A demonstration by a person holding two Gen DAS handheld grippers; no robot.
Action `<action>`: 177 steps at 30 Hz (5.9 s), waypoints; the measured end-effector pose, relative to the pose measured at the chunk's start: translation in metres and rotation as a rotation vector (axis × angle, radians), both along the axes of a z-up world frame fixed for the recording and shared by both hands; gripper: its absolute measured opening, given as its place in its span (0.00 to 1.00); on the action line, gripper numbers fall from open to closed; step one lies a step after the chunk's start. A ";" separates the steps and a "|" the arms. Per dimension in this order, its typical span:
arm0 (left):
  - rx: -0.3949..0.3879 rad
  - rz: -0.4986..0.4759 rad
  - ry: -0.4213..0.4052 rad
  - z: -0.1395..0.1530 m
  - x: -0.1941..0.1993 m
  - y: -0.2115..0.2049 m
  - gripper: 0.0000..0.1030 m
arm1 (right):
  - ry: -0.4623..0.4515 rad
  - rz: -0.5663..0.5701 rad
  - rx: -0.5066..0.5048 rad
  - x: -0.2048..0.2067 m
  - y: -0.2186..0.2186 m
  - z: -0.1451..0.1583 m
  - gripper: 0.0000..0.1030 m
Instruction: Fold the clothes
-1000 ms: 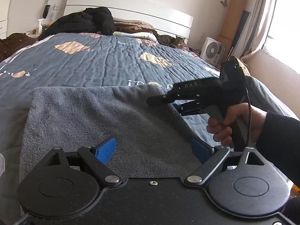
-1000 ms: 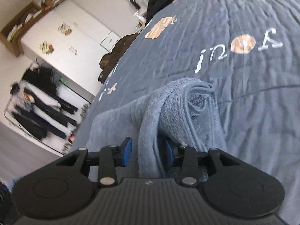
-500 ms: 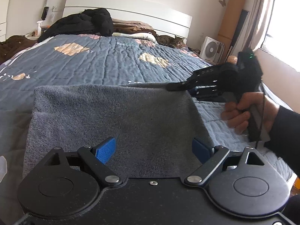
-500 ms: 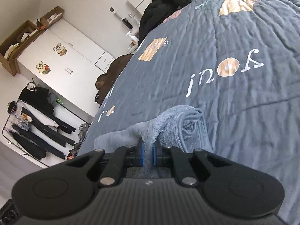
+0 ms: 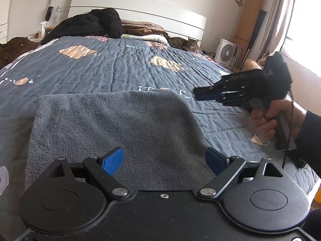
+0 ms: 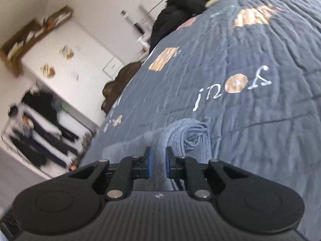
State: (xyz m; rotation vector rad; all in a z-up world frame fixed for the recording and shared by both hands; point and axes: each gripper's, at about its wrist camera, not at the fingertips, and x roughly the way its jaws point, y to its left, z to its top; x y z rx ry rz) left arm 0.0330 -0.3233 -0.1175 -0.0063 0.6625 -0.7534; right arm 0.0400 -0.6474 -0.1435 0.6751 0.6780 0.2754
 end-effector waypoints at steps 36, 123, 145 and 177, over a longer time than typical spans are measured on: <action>0.135 0.089 -0.289 0.036 -0.001 -0.012 0.83 | -0.094 -0.260 -0.093 -0.077 0.054 0.007 0.22; -0.480 -0.031 0.409 -0.051 0.131 -0.042 0.07 | 0.025 -0.201 0.441 -0.012 0.013 -0.054 0.02; -0.371 -0.042 0.328 -0.041 0.119 -0.054 0.08 | 0.021 -0.359 0.280 -0.032 -0.018 -0.047 0.05; -0.181 0.077 0.210 -0.016 0.069 0.067 0.33 | -0.064 -0.294 0.177 -0.027 -0.003 -0.018 0.43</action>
